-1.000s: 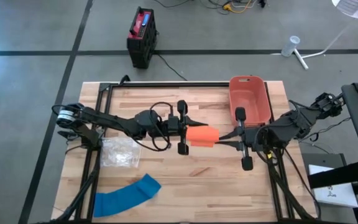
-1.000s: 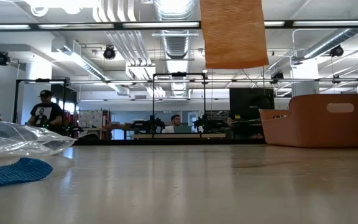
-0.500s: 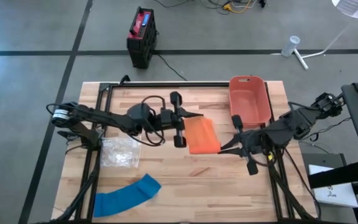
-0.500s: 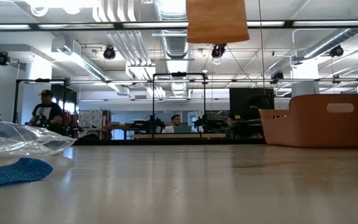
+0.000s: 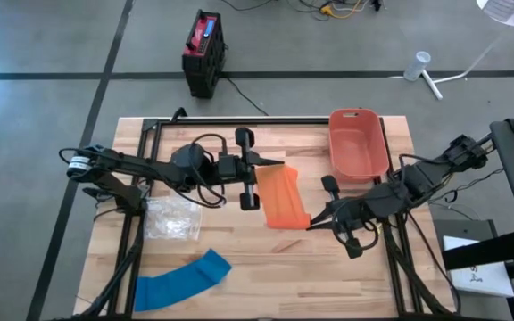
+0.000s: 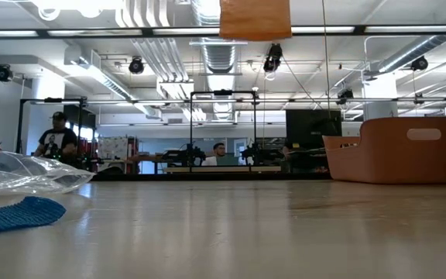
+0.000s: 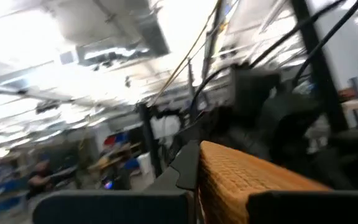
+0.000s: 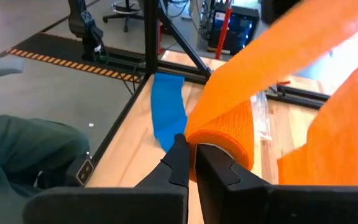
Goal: Roll bandage
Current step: Roll the orange bandage
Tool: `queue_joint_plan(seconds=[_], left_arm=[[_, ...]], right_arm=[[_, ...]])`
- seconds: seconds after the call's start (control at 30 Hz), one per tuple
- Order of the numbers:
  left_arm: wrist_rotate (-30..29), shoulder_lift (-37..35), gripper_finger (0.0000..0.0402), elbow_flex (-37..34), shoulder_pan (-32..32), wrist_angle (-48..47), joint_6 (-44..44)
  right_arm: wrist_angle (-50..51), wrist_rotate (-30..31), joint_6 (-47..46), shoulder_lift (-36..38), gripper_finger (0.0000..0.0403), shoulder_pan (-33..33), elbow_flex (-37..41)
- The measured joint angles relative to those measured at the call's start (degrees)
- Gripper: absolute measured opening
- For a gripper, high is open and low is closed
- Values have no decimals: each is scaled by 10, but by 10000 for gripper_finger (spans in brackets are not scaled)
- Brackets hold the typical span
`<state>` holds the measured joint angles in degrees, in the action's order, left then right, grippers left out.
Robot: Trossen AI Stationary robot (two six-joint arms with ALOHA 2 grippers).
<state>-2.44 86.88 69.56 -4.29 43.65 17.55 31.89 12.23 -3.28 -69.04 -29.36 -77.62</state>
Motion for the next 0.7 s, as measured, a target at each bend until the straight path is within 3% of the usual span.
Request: queue_joint_plan(seconds=[0.13,0.53,0.7], left_arm=[[46,-8,0,0,-3,17,-2],[76,-16,0,0,-10,33,12],[75,-16,0,0,4,7,17]], right_arm=[[3,-1,-12,-1,5,11,4],[1,19,8,-5,5,47,32],[-22,-61,44,-5,5,48,32]])
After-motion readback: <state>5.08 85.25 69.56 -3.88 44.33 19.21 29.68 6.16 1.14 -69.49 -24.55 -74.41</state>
